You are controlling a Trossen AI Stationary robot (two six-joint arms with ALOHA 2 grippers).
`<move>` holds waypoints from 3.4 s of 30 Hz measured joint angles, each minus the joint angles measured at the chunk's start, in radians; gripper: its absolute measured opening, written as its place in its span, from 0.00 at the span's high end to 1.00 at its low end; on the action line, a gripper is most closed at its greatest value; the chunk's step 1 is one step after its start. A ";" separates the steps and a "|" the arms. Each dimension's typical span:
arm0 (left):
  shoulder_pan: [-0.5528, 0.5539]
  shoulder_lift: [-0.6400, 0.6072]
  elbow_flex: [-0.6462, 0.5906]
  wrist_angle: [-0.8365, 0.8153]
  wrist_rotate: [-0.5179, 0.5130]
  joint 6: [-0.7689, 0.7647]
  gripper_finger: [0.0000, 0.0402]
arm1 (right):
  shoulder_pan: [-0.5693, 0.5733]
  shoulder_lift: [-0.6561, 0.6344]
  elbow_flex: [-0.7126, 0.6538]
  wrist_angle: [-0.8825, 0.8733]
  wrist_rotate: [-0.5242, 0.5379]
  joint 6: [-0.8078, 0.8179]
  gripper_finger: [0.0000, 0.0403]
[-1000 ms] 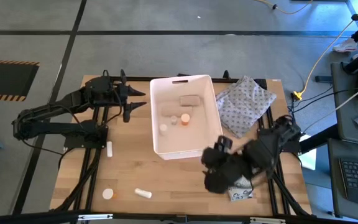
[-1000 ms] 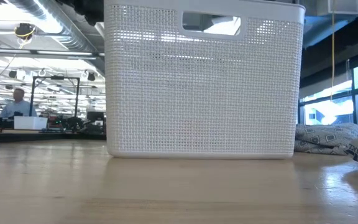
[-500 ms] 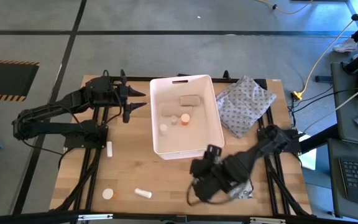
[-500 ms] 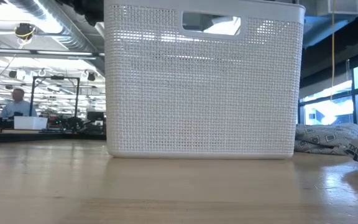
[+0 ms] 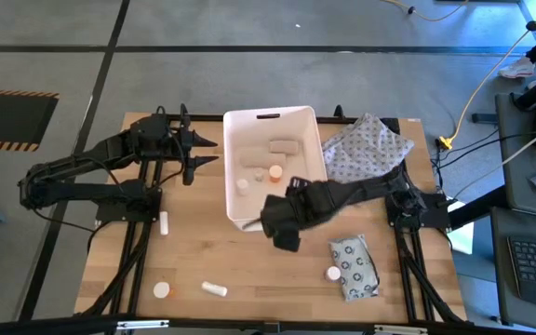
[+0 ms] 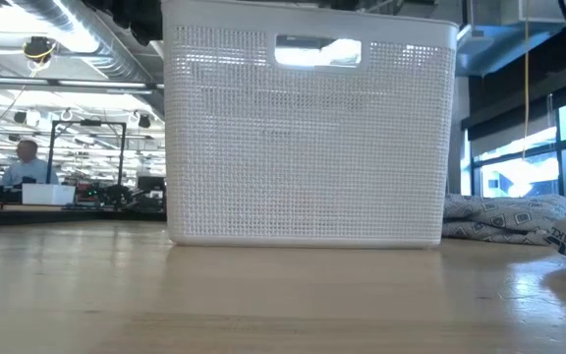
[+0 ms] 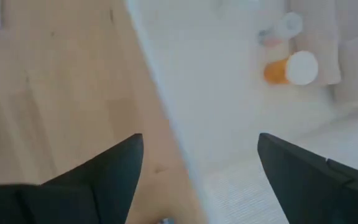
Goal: Pick & place medical supplies in basket/bin
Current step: Adjust the white bin on the table, then put the pink pill bottle into the white bin
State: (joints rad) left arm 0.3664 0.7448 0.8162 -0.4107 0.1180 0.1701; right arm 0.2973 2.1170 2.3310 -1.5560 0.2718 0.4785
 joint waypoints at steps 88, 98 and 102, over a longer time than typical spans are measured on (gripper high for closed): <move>0.000 -0.013 0.000 -0.035 0.034 -0.079 0.57 | 0.354 -0.165 -0.737 0.332 -0.250 1.406 0.21; 0.000 -0.012 0.000 -0.035 0.033 -0.079 0.57 | 0.354 -0.165 -0.804 0.375 -0.250 1.406 0.21; 0.000 -0.012 0.000 -0.035 0.033 -0.079 0.57 | 0.354 -0.165 -0.821 0.400 -0.270 1.406 0.21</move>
State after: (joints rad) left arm 0.3664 0.7330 0.8162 -0.4458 0.1509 0.0914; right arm 0.6510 1.9522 1.5098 -1.1558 0.0022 1.8847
